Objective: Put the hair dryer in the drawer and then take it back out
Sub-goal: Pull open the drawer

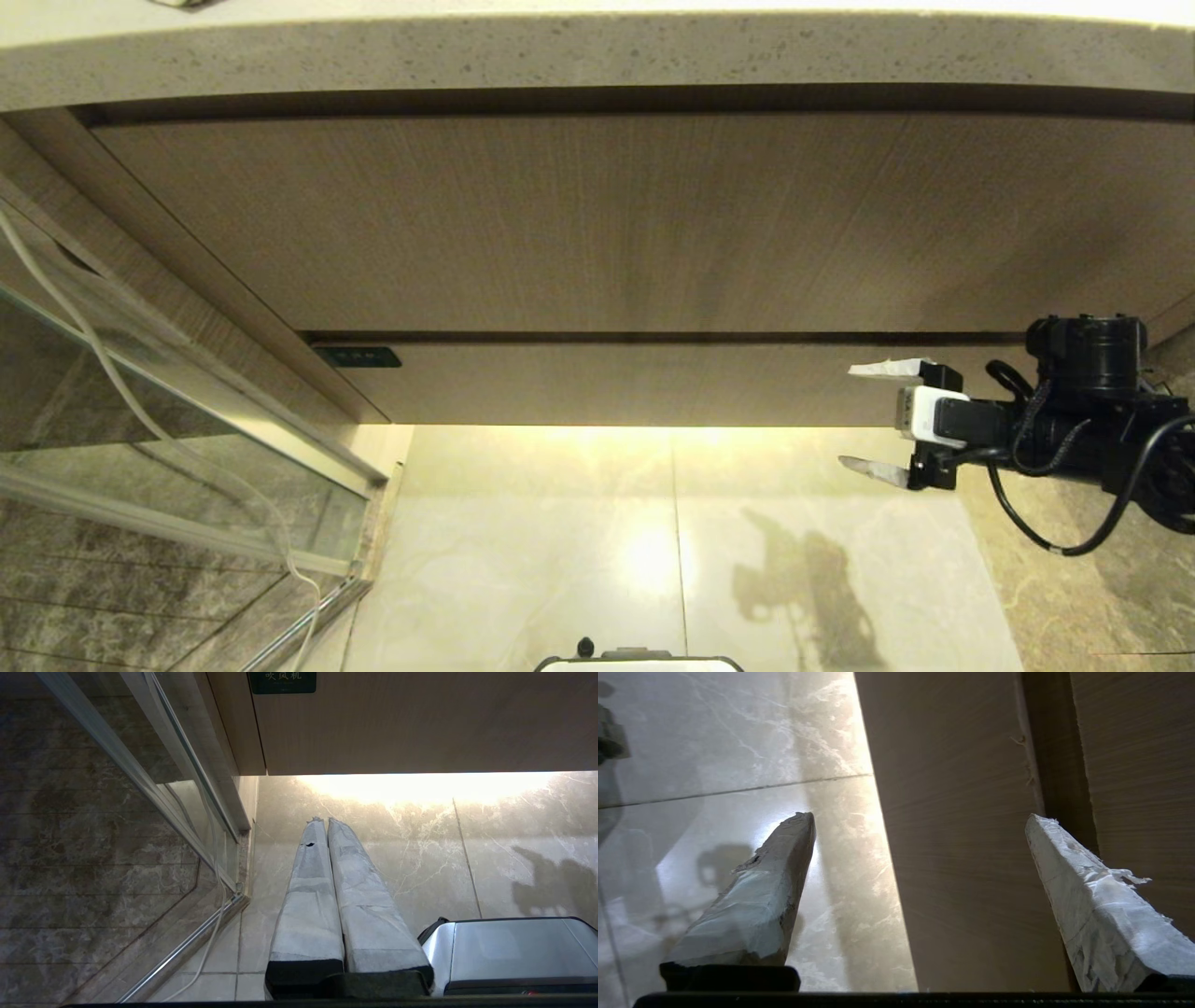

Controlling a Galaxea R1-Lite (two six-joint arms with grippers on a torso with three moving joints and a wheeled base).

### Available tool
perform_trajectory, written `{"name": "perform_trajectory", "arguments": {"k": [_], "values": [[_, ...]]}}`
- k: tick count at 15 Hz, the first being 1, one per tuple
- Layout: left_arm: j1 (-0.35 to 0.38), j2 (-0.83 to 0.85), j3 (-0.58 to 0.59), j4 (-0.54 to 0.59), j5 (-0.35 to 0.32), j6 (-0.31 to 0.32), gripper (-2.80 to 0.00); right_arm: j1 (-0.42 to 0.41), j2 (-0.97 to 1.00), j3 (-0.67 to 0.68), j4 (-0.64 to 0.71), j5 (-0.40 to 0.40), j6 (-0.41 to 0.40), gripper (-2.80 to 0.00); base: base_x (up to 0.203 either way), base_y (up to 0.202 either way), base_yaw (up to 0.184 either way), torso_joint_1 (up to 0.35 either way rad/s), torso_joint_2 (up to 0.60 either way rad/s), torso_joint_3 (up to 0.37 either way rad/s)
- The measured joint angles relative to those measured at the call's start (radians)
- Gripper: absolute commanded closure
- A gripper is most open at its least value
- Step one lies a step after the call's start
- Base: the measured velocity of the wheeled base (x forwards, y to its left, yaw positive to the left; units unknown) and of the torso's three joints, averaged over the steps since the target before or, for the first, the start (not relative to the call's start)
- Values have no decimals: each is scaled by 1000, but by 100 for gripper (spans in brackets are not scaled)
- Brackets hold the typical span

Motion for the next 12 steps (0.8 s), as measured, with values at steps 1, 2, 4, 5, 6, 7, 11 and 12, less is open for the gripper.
{"name": "perform_trajectory", "arguments": {"k": [1,2,4,5,6,7,11,12], "values": [[0,0,0,0,0,0,0,0,17,-22,3,-4,0,-280,0,0,0,0,0,0],[0,0,0,0,0,0,0,-1,33,-43,7,-11,1,-280,0,0,0,0,0,0],[0,0,0,0,0,0,0,-2,68,-108,12,-46,10,-280,0,0,0,0,0,0],[0,0,0,0,0,0,0,-5,84,-131,12,-70,17,-280,0,0,0,0,0,0],[0,0,0,0,0,0,0,-9,97,-143,13,-77,19,-280,0,0,0,0,0,0],[0,0,0,0,0,0,0,-11,106,-151,13,-77,20,-280,0,0,0,0,0,0],[0,0,0,0,0,0,0,-19,148,-208,12,-88,32,-280,0,0,0,0,0,0],[0,0,0,0,0,0,0,-19,156,-214,12,-89,33,-280,0,0,0,0,0,0]]}}
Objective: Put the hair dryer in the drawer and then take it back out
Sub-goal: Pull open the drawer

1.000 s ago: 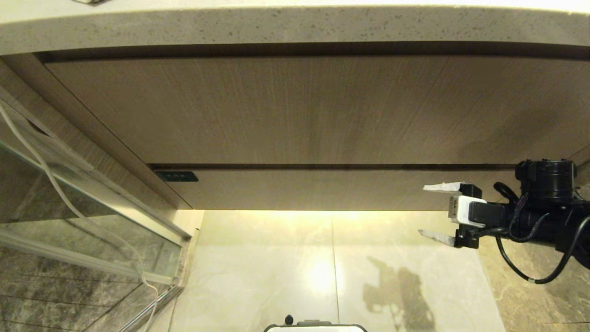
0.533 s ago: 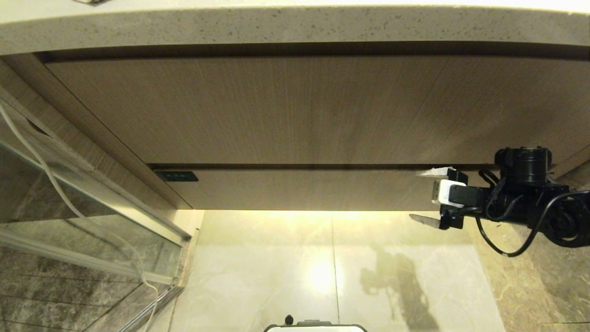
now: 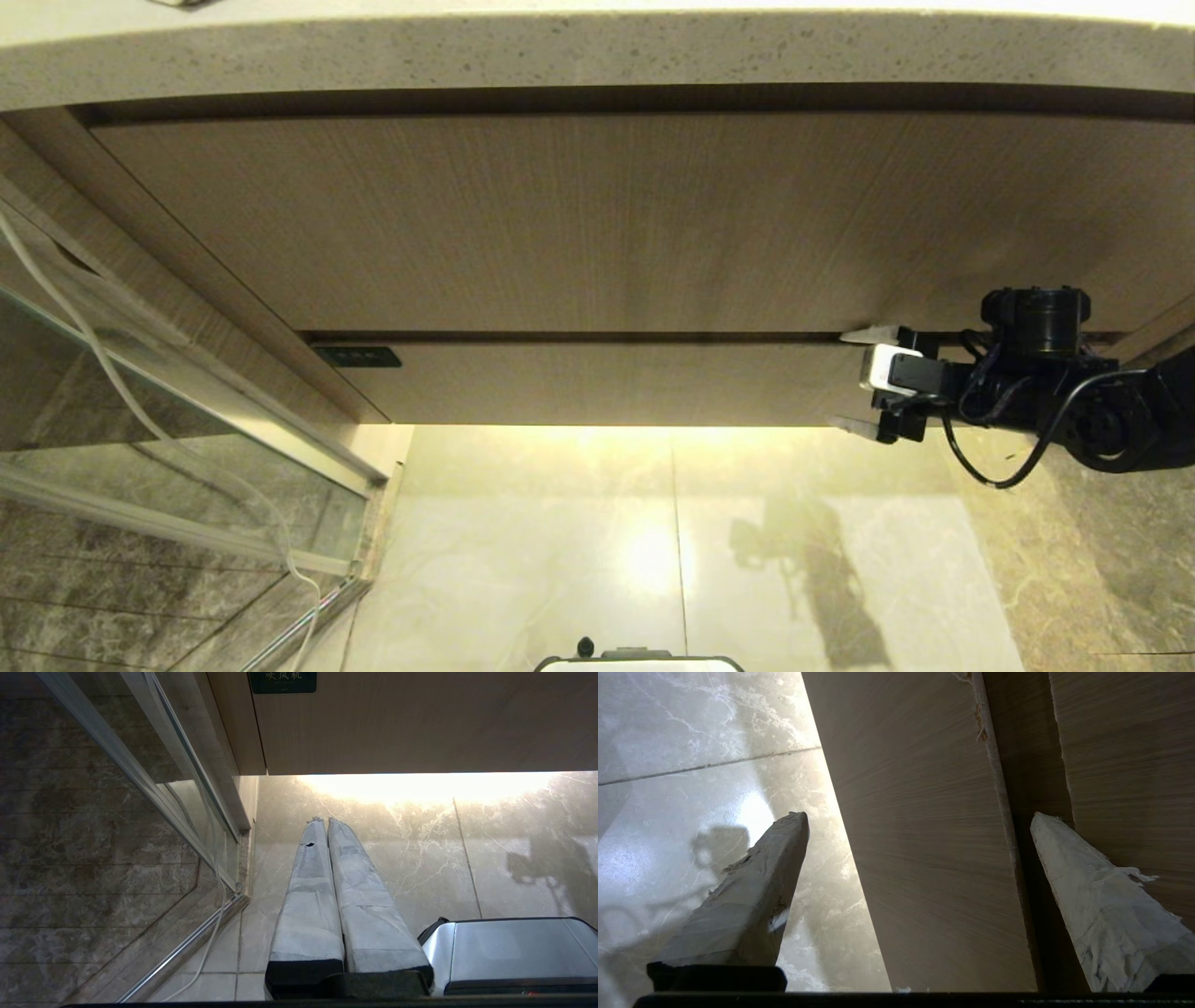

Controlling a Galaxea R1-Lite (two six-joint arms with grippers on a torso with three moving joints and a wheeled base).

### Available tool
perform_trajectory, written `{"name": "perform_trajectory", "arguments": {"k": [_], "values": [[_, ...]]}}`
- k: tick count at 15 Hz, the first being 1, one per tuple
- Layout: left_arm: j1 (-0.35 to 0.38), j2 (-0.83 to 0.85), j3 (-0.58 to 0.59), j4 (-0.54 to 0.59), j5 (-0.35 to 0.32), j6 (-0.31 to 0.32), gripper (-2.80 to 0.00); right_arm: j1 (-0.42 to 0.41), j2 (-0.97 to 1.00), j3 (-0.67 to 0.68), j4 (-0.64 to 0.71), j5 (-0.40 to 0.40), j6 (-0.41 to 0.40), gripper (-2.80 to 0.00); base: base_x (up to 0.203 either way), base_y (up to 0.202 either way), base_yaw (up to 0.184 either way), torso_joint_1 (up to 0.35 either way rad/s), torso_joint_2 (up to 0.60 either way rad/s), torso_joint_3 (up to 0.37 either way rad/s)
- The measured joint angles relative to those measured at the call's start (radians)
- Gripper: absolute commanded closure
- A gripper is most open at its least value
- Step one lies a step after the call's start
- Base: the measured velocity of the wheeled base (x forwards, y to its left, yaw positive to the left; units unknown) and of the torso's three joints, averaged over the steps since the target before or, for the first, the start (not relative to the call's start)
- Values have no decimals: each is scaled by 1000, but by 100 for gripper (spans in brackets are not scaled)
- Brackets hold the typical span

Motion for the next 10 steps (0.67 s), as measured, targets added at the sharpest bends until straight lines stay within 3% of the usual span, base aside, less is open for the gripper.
{"name": "perform_trajectory", "arguments": {"k": [10], "values": [[0,0,0,0,0,0,0,-1,66,-45,-12,-16,2,-280,0,0,0,0,0,0]]}}
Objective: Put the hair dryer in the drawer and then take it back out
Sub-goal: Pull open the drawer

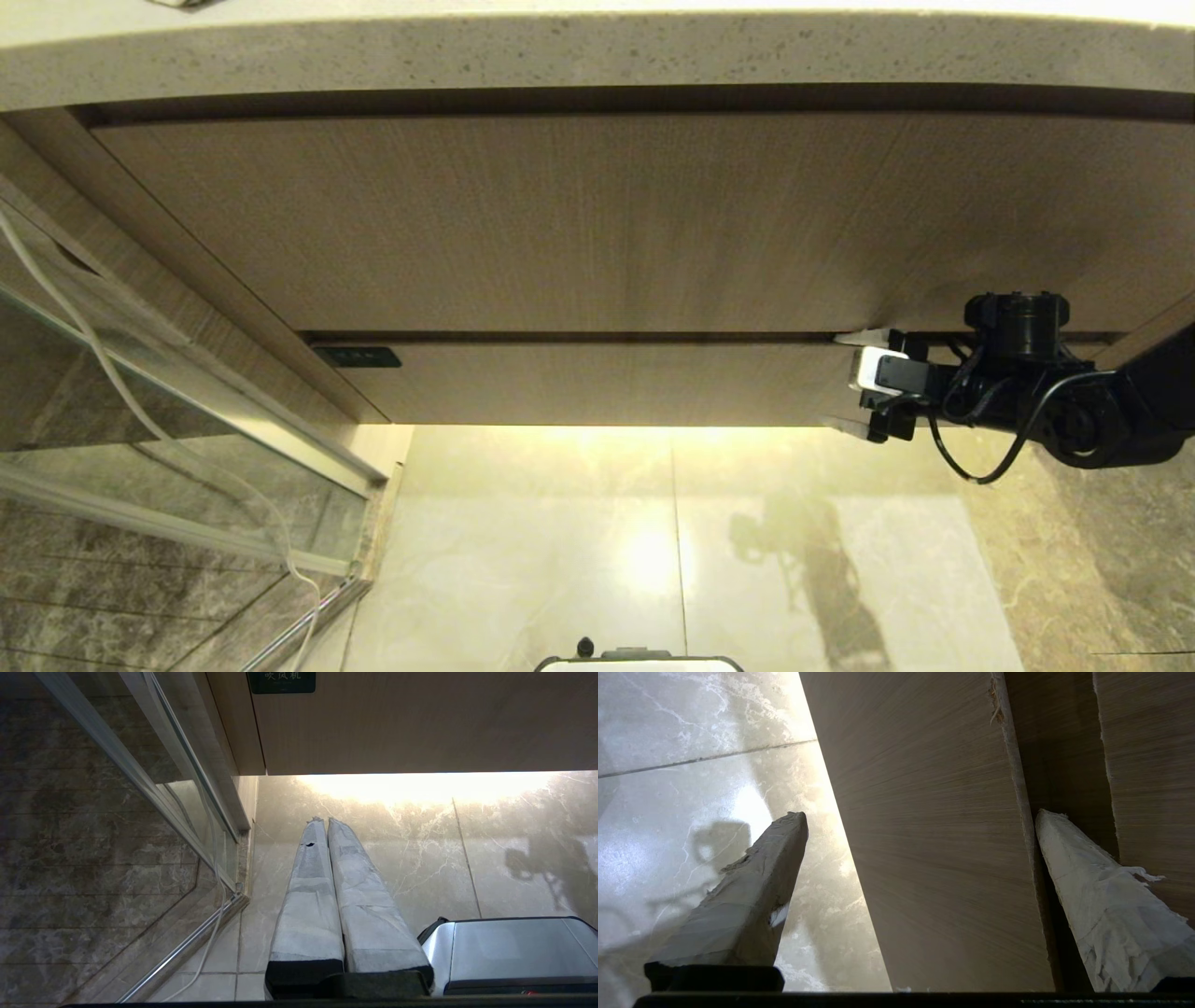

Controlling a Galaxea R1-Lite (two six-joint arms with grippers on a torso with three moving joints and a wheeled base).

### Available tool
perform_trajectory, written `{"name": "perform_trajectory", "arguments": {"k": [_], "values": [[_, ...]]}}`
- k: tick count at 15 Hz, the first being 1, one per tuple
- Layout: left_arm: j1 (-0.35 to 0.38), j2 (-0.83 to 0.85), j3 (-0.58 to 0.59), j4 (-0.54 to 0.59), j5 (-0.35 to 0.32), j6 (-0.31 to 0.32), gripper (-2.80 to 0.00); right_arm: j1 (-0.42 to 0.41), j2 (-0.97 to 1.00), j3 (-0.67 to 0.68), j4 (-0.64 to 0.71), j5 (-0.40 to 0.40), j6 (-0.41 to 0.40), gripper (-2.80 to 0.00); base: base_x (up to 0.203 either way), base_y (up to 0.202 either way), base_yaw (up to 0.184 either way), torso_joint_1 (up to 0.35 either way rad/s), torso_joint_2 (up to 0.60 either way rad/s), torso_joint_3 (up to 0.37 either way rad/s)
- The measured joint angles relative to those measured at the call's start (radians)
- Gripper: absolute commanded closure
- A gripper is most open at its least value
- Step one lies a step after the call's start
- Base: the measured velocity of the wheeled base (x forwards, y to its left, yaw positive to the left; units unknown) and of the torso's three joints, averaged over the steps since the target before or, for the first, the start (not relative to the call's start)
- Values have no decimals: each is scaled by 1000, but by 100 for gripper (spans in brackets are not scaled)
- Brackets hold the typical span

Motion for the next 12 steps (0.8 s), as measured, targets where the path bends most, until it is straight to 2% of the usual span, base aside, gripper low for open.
{"name": "perform_trajectory", "arguments": {"k": [3,7,12], "values": [[0,0,0,0,0,0,0,-3,13,-4,5,-9,-1,-280,0,0,0,0,0,0],[0,0,0,0,0,0,0,-8,17,5,41,-71,18,-280,0,0,0,0,0,0],[0,0,0,0,0,0,0,-16,6,6,129,-226,127,-280,0,0,0,0,0,0]]}}
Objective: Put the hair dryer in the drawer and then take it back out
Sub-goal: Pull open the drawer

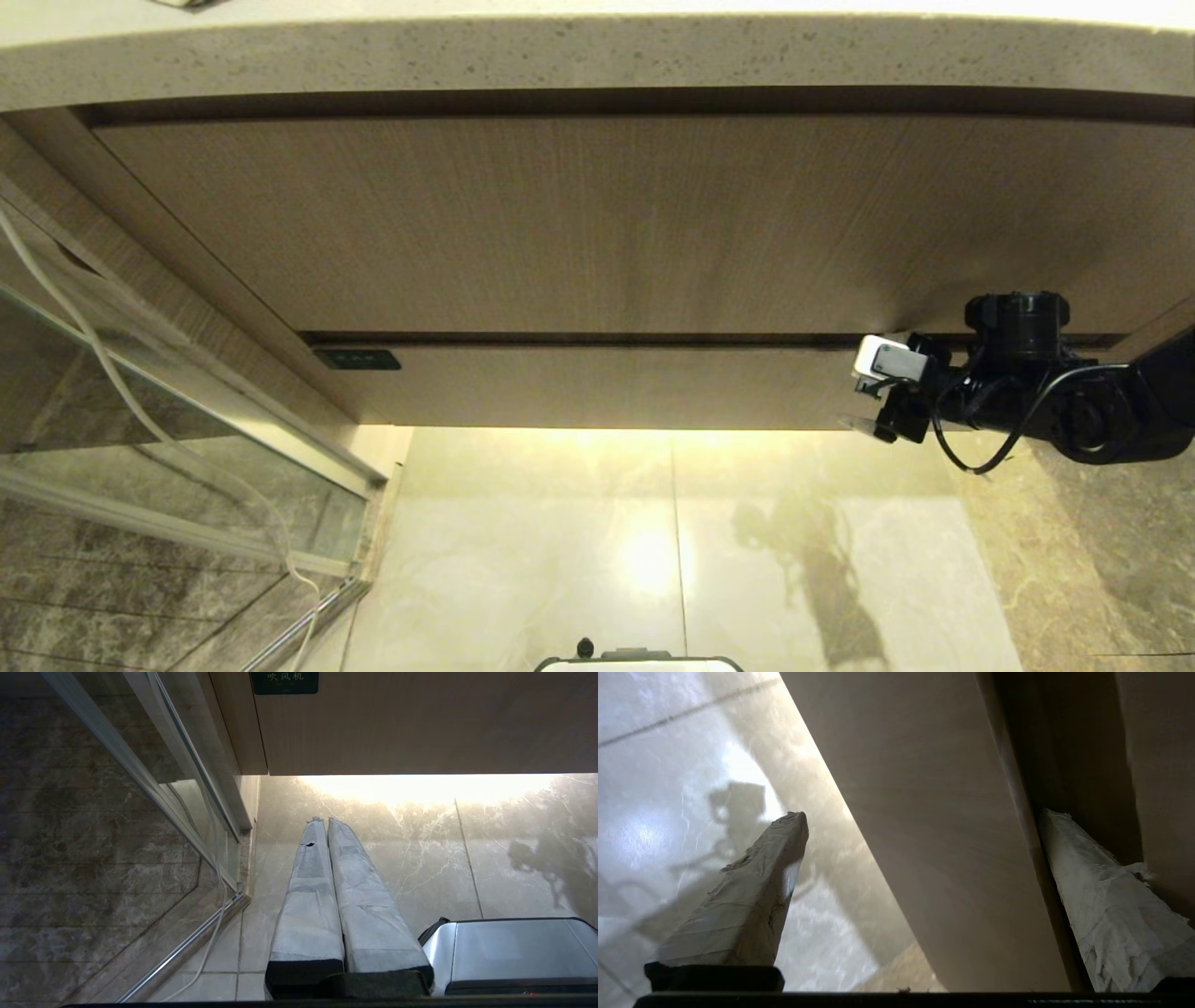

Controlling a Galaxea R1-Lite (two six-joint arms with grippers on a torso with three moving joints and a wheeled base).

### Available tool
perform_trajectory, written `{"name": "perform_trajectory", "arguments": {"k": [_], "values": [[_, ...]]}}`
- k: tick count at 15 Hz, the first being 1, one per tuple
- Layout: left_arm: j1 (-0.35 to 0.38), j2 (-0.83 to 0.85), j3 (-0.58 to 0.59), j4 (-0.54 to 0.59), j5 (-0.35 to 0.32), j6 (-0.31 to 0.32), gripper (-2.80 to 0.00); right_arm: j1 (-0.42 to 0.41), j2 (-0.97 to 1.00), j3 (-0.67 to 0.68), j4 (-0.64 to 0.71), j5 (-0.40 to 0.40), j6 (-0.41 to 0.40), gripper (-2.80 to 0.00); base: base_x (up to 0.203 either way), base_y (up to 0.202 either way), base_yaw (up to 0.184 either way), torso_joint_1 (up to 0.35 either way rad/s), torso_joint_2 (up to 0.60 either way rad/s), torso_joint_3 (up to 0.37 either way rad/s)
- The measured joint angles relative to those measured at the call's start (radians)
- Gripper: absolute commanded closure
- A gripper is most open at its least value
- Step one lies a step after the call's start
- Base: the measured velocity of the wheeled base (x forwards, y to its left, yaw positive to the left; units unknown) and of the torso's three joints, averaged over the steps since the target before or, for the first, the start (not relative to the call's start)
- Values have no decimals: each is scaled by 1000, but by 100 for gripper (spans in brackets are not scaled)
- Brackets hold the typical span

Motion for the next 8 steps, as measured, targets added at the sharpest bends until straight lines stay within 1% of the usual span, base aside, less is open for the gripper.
{"name": "perform_trajectory", "arguments": {"k": [2,5,8], "values": [[1,0,0,0,0,-1,0,0,-5,0,46,-34,21,-280,0,0,0,0,0,0],[0,0,0,0,0,0,0,-1,-10,4,66,-38,25,-280,0,0,0,0,0,0],[0,0,0,0,0,0,0,-1,-15,3,123,-43,27,-280,0,0,0,0,0,0]]}}
